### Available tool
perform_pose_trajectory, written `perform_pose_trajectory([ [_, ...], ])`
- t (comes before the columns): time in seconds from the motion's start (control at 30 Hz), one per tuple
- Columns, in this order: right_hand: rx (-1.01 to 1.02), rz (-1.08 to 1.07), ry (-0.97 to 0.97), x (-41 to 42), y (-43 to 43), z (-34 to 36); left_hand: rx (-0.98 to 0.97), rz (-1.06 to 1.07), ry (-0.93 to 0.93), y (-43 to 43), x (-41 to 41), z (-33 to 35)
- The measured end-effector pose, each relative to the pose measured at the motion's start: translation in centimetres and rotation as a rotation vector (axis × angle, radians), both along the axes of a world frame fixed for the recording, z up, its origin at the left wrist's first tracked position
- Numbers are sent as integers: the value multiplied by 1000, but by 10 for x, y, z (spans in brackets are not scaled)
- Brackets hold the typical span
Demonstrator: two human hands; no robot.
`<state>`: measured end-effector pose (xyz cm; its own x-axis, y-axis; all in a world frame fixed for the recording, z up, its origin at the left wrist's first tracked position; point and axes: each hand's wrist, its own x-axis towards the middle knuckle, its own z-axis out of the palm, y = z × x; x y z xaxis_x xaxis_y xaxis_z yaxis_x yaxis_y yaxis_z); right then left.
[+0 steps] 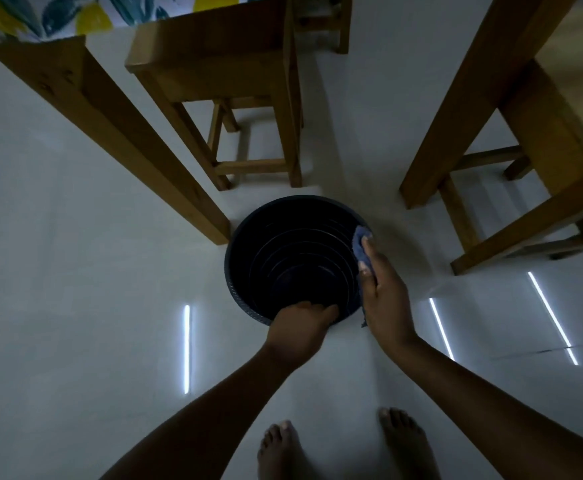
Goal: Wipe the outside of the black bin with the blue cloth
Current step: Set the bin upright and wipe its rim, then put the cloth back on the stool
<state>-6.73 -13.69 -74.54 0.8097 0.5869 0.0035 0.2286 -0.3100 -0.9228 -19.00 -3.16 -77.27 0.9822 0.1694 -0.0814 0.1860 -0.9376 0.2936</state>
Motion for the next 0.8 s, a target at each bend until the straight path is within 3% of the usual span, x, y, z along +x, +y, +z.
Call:
perform_pose_trajectory([
  [0.3,4,-53,105,6,-16,2,-101,8,162,-16,5,2],
  [0.57,49,-146,72,36,-41,48,-147,39,-16,-16,73,83],
  [0.8,136,-261,-128,91,-66,115,-242,90,-248,-33,164,143],
])
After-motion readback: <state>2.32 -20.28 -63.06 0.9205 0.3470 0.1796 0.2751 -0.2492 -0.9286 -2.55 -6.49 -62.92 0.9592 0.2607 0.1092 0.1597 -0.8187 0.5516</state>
